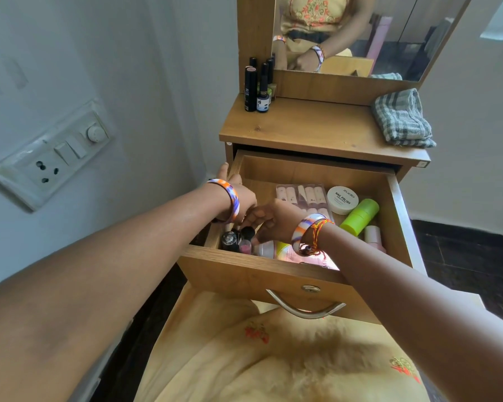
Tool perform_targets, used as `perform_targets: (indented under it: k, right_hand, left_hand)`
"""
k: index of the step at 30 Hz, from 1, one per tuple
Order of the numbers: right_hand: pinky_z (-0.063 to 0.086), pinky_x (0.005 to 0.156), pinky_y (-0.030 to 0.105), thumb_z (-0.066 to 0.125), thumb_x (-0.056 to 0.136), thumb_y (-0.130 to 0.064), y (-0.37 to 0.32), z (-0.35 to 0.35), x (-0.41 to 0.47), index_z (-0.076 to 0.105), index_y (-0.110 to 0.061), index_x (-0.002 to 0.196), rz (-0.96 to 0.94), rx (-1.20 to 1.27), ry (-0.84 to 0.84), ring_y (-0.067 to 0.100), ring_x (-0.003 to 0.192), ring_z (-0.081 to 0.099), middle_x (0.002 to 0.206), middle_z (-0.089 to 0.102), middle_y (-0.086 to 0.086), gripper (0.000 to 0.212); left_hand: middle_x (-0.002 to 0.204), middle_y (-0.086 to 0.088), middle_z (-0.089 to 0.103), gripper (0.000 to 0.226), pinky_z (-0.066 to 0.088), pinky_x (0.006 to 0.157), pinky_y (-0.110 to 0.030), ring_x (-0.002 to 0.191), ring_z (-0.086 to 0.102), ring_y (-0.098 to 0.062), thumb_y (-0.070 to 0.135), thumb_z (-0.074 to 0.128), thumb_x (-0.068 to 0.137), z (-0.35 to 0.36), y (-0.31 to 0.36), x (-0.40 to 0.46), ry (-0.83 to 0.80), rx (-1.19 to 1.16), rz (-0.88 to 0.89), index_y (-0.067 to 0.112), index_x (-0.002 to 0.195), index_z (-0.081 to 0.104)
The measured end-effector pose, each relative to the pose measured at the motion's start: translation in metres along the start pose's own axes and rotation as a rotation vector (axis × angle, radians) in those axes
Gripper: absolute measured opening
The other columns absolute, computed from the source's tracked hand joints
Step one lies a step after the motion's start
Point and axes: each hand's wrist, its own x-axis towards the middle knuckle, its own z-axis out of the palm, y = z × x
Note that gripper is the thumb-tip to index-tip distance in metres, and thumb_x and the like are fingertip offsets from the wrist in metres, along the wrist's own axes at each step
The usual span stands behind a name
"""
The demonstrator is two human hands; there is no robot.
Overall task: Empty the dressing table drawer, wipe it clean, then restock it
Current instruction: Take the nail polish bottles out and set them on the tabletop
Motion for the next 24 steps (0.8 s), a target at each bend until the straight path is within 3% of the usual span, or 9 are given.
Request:
perform_targets:
  k: [2, 4, 7, 8, 11, 14, 16, 20, 24]
  right_hand:
    - [0.049, 0.094, 0.03, 0.068, 0.08, -0.005, 0.004, -0.004, 0.0, 0.063, -0.006, 0.115, 0.004, 0.068, 0.068, 0.024, 0.104, 0.063, 0.114, 0.068, 0.011, 0.035]
    - [0.051, 0.092, 0.035, 0.067, 0.08, -0.002, 0.008, -0.011, -0.003, 0.062, -0.002, 0.111, 0.025, 0.196, 0.118, 0.025, 0.098, 0.063, 0.107, 0.068, 0.014, 0.031]
    - [0.052, 0.074, 0.03, 0.061, 0.086, -0.002, 0.01, -0.026, -0.007, 0.058, 0.001, 0.11, 0.084, 0.427, 0.211, 0.019, 0.08, 0.059, 0.089, 0.064, 0.009, 0.025]
    - [0.051, 0.07, 0.027, 0.058, 0.088, -0.003, 0.01, -0.032, -0.009, 0.057, 0.0, 0.11, 0.109, 0.514, 0.241, 0.016, 0.075, 0.057, 0.084, 0.061, 0.006, 0.022]
    - [0.056, 0.065, 0.028, 0.052, 0.092, -0.007, 0.013, -0.049, -0.01, 0.055, -0.011, 0.095, 0.161, 0.828, 0.275, 0.014, 0.068, 0.061, 0.083, 0.06, 0.005, 0.005]
    - [0.058, 0.055, 0.032, 0.047, 0.095, -0.012, 0.014, -0.059, -0.008, 0.052, -0.012, 0.087, 0.191, 1.105, 0.311, 0.013, 0.054, 0.069, 0.074, 0.064, 0.008, 0.01]
    - [0.059, 0.05, 0.031, 0.046, 0.096, -0.013, 0.014, -0.065, -0.005, 0.051, -0.009, 0.086, 0.197, 1.265, 0.373, 0.015, 0.048, 0.068, 0.06, 0.066, 0.007, 0.012]
    - [0.059, 0.049, 0.03, 0.048, 0.094, -0.01, 0.009, -0.077, 0.006, 0.048, -0.004, 0.099, 0.192, 1.463, 0.461, 0.018, 0.048, 0.069, 0.078, 0.062, 0.015, 0.008]
    - [0.059, 0.05, 0.029, 0.055, 0.087, 0.005, 0.008, -0.096, 0.025, 0.047, -0.005, 0.11, 0.181, 1.454, 0.53, 0.025, 0.068, 0.067, 0.097, 0.058, 0.015, 0.026]
  left_hand:
    - [0.117, -0.008, 0.058, 0.02, -0.004, 0.114, -0.059, 0.134, 0.029, -0.027, 0.011, 0.05, 0.09, -0.01, -0.004, -0.004, 0.003, -0.065, 0.017, 0.017, 0.105, 0.061]
    - [0.116, -0.006, 0.06, 0.021, 0.014, 0.114, -0.052, 0.127, 0.039, -0.024, 0.016, 0.054, 0.09, -0.02, -0.01, -0.007, 0.023, -0.174, 0.041, 0.017, 0.11, 0.06]
    - [0.117, -0.004, 0.06, 0.032, 0.043, 0.083, -0.025, 0.107, 0.054, -0.019, 0.017, 0.063, 0.088, -0.037, -0.022, -0.012, 0.096, -0.444, 0.064, 0.013, 0.119, 0.059]
    - [0.112, -0.004, 0.059, 0.033, 0.043, 0.074, -0.02, 0.099, 0.054, -0.016, 0.013, 0.062, 0.088, -0.042, -0.027, -0.014, 0.119, -0.551, 0.071, 0.011, 0.12, 0.058]
    - [0.1, -0.001, 0.058, 0.027, 0.046, 0.078, -0.021, 0.09, 0.055, -0.013, 0.007, 0.059, 0.089, -0.051, -0.041, -0.013, 0.168, -0.894, 0.057, 0.007, 0.116, 0.058]
    - [0.085, -0.005, 0.061, 0.007, 0.05, 0.063, -0.02, 0.061, 0.066, -0.004, 0.008, 0.048, 0.095, -0.051, -0.043, -0.011, 0.154, -1.448, 0.068, 0.01, 0.096, 0.055]
    - [0.08, -0.006, 0.062, 0.013, 0.052, 0.061, -0.025, 0.05, 0.067, -0.005, 0.013, 0.043, 0.098, -0.049, -0.043, -0.007, 0.161, -1.708, 0.042, 0.015, 0.089, 0.052]
    - [0.081, -0.012, 0.062, 0.012, 0.059, 0.055, -0.034, 0.055, 0.069, -0.016, 0.015, 0.045, 0.097, -0.049, -0.044, 0.001, 0.194, -2.064, 0.023, 0.009, 0.091, 0.052]
    - [0.095, -0.016, 0.061, 0.008, 0.059, 0.056, -0.032, 0.078, 0.065, -0.025, 0.012, 0.05, 0.095, -0.06, -0.052, 0.017, 0.429, -2.141, -0.077, 0.009, 0.088, 0.051]
